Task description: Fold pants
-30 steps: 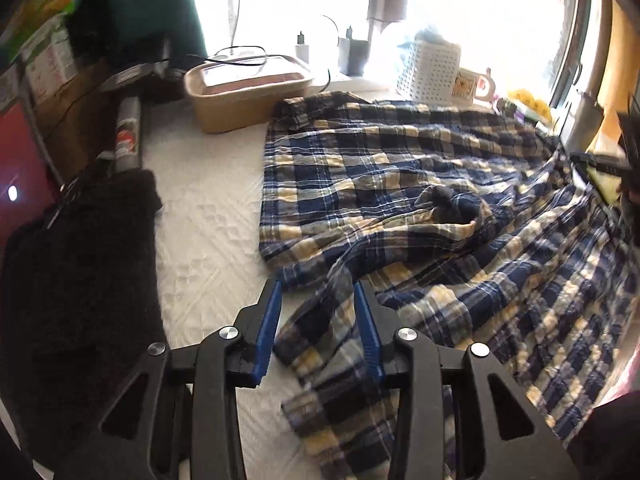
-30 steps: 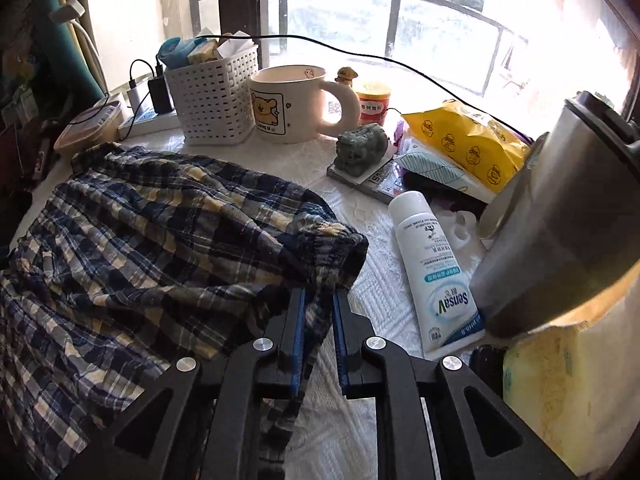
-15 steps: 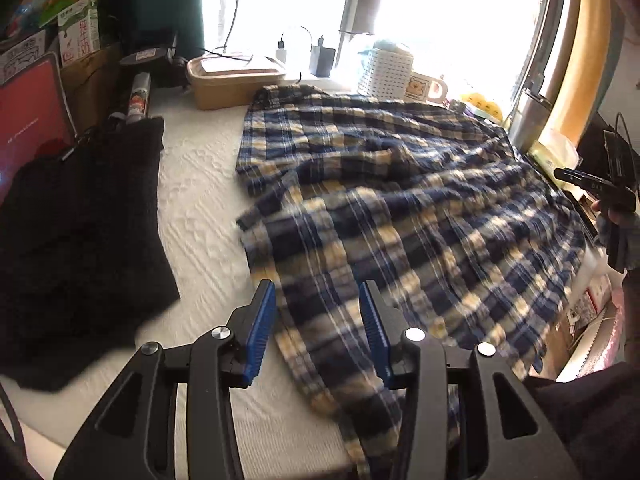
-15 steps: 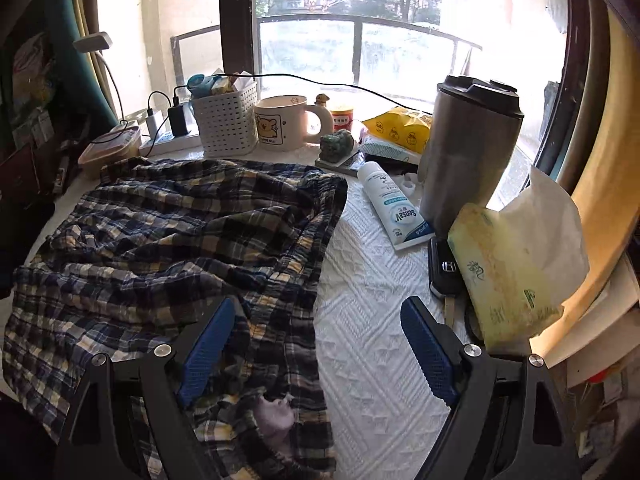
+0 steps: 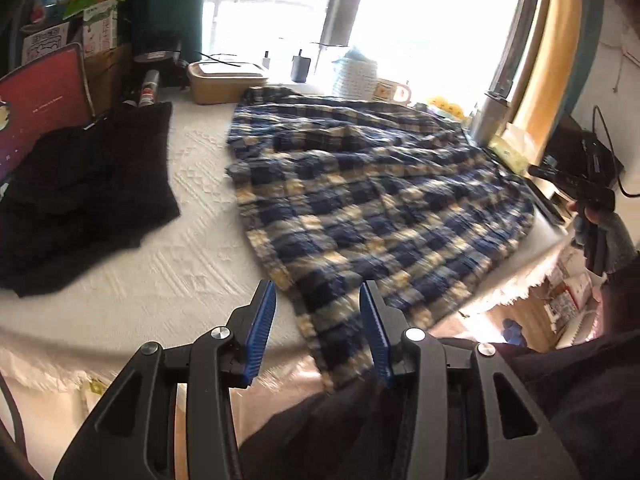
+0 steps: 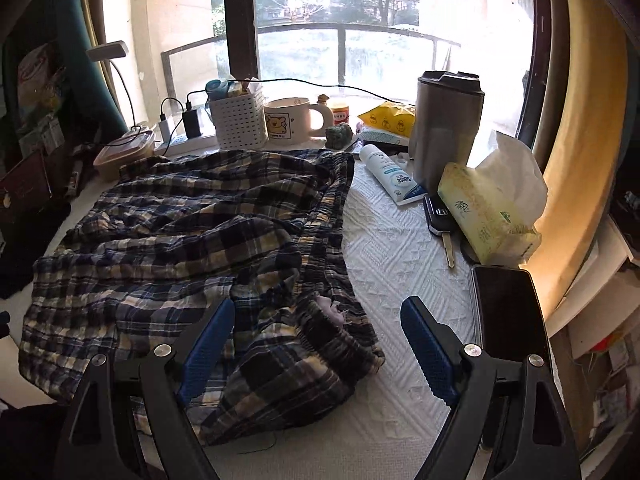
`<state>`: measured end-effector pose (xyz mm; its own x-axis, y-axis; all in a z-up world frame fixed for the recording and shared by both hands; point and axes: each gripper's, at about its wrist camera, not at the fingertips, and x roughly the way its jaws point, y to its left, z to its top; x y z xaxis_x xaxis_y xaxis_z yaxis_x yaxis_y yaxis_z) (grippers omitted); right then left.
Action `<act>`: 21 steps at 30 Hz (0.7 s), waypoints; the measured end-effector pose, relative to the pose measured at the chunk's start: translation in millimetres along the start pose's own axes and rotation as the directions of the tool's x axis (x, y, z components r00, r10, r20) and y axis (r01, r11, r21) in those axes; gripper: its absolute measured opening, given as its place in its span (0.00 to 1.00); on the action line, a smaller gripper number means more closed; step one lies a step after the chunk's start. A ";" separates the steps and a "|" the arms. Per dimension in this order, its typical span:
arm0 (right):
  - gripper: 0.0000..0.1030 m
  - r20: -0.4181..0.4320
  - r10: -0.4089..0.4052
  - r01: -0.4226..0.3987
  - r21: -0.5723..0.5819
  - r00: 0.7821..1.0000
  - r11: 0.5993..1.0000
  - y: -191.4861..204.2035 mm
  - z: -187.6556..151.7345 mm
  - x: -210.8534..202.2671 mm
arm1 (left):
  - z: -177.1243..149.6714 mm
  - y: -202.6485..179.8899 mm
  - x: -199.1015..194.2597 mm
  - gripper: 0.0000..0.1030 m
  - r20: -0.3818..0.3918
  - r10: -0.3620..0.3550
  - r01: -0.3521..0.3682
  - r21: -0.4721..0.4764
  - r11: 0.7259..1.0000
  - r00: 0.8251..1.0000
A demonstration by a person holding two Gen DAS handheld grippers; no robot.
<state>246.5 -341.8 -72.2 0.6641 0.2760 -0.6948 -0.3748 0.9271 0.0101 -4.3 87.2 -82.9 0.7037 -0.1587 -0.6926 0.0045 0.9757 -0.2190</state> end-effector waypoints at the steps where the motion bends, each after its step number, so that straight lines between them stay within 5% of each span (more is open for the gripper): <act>1: 0.84 0.011 0.001 -0.001 0.002 1.000 1.000 2.7 -1.9 -6.1 | -4.7 -4.3 -0.9 0.42 -0.005 0.000 0.000 0.009 1.000 1.000; 9: 0.84 0.076 0.001 -0.001 -0.003 0.997 1.000 14.9 -19.8 -44.0 | -35.8 -9.4 10.9 0.42 -0.083 0.006 -0.011 -0.055 0.998 0.997; 17: 0.84 0.079 -0.025 0.027 -0.026 0.997 0.999 16.7 -37.3 -48.2 | -44.3 -11.9 45.2 0.41 -0.130 -0.097 0.082 -0.114 0.990 0.987; 19: 0.84 0.070 -0.024 0.026 -0.019 0.997 0.999 13.7 -41.5 -46.0 | -40.5 -17.1 42.3 0.25 -0.091 -0.123 0.114 -0.100 0.988 0.988; 20: 0.84 0.068 -0.027 0.028 -0.020 0.997 0.999 11.9 -43.7 -45.5 | -37.2 -21.3 38.4 0.06 -0.071 -0.135 0.129 -0.081 0.988 0.988; 21: 0.84 0.067 -0.032 0.033 -0.023 0.997 0.999 10.0 -45.6 -45.0 | -33.6 -25.9 32.6 0.06 -0.043 -0.140 0.137 -0.054 0.989 0.989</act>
<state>183.3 -356.5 -73.7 0.7176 0.2631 -0.6448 -0.3671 0.9297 -0.0293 -5.3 51.7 -122.9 0.6648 -0.2997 -0.6843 0.0624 0.9351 -0.3489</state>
